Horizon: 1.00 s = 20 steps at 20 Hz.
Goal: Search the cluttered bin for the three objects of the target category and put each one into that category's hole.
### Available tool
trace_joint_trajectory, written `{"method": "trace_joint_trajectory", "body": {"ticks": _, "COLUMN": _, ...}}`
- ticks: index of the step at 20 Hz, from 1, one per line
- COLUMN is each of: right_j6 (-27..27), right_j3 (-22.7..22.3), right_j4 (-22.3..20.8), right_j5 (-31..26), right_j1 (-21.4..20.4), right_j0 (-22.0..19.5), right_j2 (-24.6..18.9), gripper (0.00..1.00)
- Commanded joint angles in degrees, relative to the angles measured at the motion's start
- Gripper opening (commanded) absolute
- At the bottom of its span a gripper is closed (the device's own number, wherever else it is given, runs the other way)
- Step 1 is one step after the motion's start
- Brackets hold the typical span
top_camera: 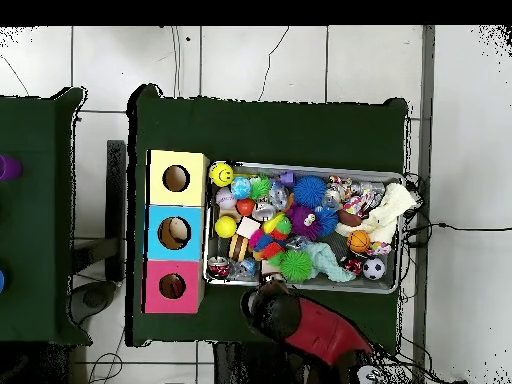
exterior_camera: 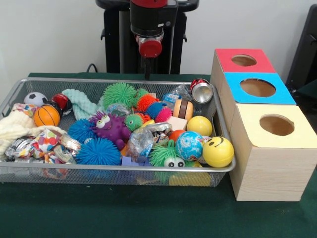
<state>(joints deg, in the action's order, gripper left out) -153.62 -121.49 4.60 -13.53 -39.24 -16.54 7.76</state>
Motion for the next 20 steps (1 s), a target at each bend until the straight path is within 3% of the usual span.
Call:
{"method": "trace_joint_trajectory", "body": {"ticks": 1, "right_j6": -4.1, "right_j3": 9.2, "right_j4": 3.8, "right_j5": -9.0, "right_j1": -2.2, "right_j0": 0.9, "right_j2": -3.6, "gripper": 1.00}}
{"method": "trace_joint_trajectory", "body": {"ticks": 9, "right_j6": -5.1, "right_j3": 12.6, "right_j4": 4.4, "right_j5": -13.7, "right_j1": -2.0, "right_j0": 2.4, "right_j2": -2.3, "gripper": 1.00}}
{"method": "trace_joint_trajectory", "body": {"ticks": 20, "right_j6": -7.2, "right_j3": 21.0, "right_j4": 5.7, "right_j5": -15.6, "right_j1": 4.7, "right_j0": 5.8, "right_j2": -0.3, "gripper": 1.00}}
